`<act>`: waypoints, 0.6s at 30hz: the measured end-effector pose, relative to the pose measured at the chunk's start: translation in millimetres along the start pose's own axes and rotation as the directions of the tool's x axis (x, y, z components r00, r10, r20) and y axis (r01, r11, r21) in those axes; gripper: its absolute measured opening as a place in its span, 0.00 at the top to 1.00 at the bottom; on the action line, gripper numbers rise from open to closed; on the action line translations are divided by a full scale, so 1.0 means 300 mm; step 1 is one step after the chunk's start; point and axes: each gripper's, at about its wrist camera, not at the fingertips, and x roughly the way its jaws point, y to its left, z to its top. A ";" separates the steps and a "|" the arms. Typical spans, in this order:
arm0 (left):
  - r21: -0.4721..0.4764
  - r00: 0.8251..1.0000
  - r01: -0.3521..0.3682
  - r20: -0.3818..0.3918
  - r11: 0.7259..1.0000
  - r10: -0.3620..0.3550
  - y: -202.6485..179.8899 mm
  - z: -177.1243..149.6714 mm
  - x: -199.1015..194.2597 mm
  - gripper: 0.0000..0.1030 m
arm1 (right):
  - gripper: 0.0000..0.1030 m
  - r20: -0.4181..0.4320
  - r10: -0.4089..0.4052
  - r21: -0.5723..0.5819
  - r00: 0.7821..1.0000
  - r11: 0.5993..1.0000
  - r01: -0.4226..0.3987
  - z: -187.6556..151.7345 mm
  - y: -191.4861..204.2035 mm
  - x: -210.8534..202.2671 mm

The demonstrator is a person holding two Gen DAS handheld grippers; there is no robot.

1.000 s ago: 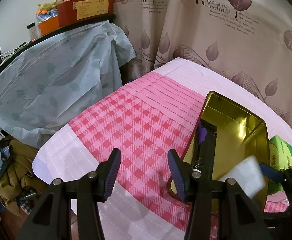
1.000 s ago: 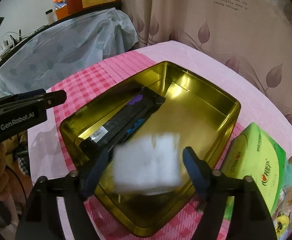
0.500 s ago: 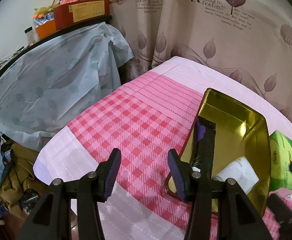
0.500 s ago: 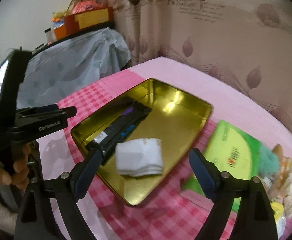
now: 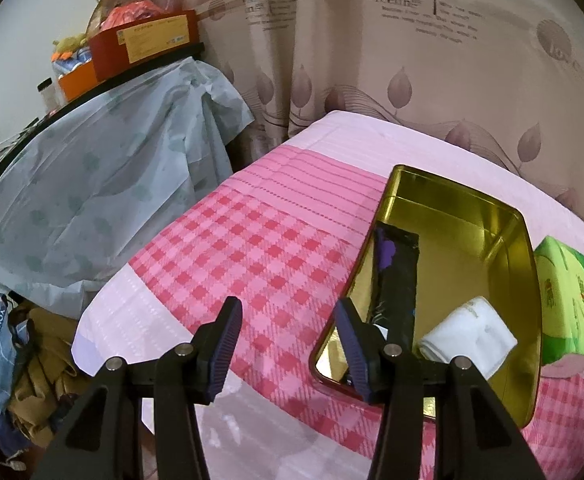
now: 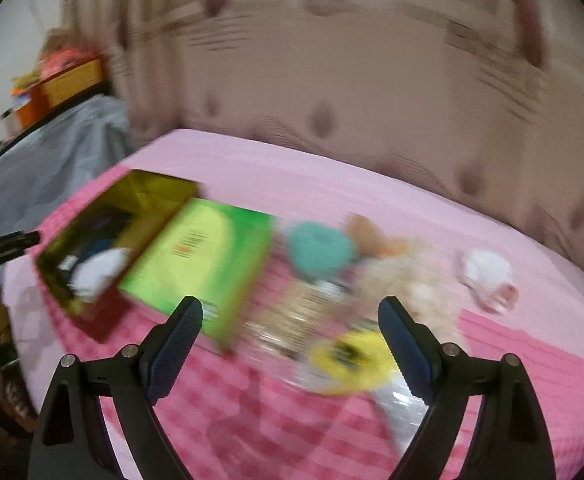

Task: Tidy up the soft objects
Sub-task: 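Move the right tool to the white plastic packet and grasp it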

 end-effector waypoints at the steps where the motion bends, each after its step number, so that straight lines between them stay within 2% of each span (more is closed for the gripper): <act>1: 0.007 1.000 0.002 0.001 1.000 -0.002 -0.006 -0.001 -0.001 0.52 | 0.15 -0.004 -0.016 0.019 1.000 1.000 0.016 -0.014 -0.041 -0.006; 5: 0.031 1.000 0.018 0.011 0.999 -0.018 -0.024 -0.004 -0.008 0.52 | 0.15 -0.042 -0.068 0.064 0.997 0.995 0.070 -0.086 -0.173 -0.020; 8: 0.055 0.999 0.035 0.010 0.998 -0.035 -0.045 -0.009 -0.011 0.52 | 0.15 -0.074 -0.077 0.068 0.994 0.994 0.083 -0.143 -0.225 -0.011; 13: 0.102 0.996 0.081 0.022 0.991 -0.083 -0.094 -0.014 -0.041 0.52 | 0.15 -0.124 -0.055 0.057 0.991 0.996 0.063 -0.222 -0.265 0.034; 18: 0.205 0.987 0.149 0.036 0.967 -0.159 -0.188 -0.029 -0.104 0.52 | 0.15 -0.156 -0.048 0.047 0.987 0.997 0.056 -0.257 -0.289 0.091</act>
